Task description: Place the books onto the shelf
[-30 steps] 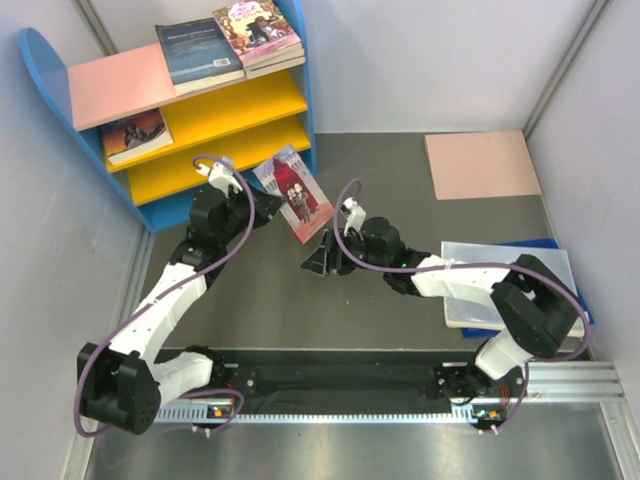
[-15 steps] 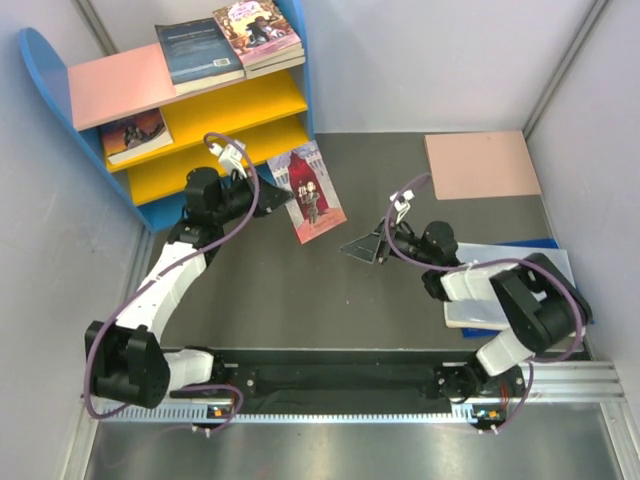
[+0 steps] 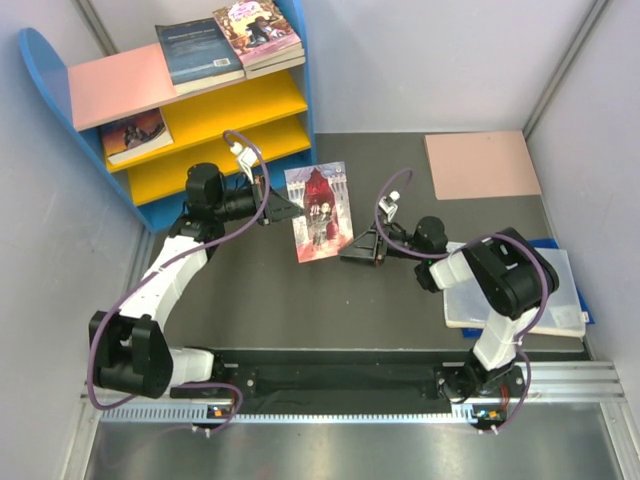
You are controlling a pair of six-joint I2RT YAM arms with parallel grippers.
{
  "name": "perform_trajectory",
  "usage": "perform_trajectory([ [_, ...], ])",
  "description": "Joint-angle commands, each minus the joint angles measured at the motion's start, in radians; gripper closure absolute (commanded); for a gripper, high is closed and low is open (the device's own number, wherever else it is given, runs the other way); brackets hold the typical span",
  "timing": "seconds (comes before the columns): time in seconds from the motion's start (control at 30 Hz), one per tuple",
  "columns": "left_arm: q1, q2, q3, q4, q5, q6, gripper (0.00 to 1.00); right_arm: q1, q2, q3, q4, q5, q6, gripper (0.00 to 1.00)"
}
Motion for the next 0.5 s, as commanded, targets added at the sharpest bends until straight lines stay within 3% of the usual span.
perform_trajectory([
  [0.0, 0.008, -0.016, 0.007, 0.011, 0.095, 0.051, 1.00, -0.030, -0.044, 0.031, 0.442, -0.025, 0.006, 0.09],
  [0.47, 0.005, -0.016, -0.105, 0.049, 0.163, 0.011, 1.00, -0.024, -0.048, 0.125, 0.443, -0.036, 0.041, 0.08],
])
